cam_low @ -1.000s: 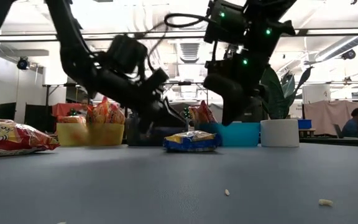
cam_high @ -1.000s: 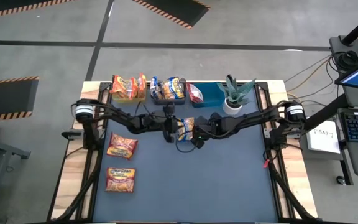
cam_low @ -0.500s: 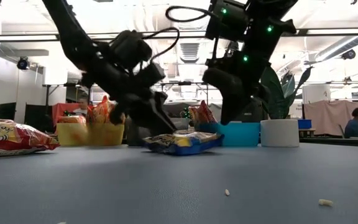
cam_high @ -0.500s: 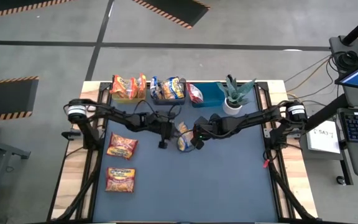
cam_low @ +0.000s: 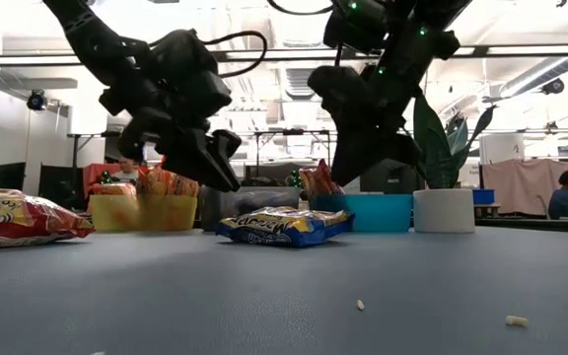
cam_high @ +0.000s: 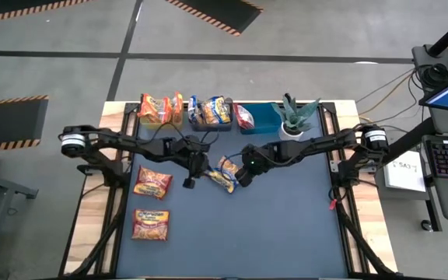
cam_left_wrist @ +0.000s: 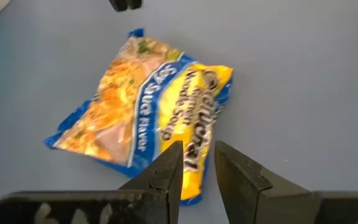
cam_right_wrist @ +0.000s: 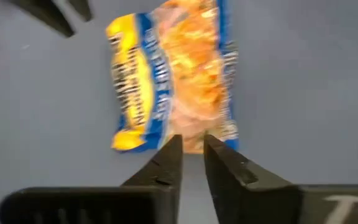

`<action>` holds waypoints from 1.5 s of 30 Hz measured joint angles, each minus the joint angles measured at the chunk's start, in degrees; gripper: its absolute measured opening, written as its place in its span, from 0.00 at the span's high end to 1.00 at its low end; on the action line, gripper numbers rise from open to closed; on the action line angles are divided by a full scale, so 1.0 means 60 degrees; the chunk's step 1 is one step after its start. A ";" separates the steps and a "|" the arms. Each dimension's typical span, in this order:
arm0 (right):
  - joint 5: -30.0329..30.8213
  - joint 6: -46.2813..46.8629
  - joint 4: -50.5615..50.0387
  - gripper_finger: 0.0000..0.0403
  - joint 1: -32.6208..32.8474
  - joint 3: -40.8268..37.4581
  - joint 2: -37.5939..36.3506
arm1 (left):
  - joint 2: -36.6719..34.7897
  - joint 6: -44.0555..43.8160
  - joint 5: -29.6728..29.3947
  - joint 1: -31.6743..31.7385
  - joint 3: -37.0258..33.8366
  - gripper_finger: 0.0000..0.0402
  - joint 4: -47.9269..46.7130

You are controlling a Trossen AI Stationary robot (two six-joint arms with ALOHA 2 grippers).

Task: Sort Maruchan noodles
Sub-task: Put the blue noodle pack into the black bin

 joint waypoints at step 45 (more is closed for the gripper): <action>0.0881 0.1556 0.8915 0.25 -0.0194 -0.4228 0.0869 | 0.2342 -0.1154 0.0265 0.0441 0.0135 0.81 0.1201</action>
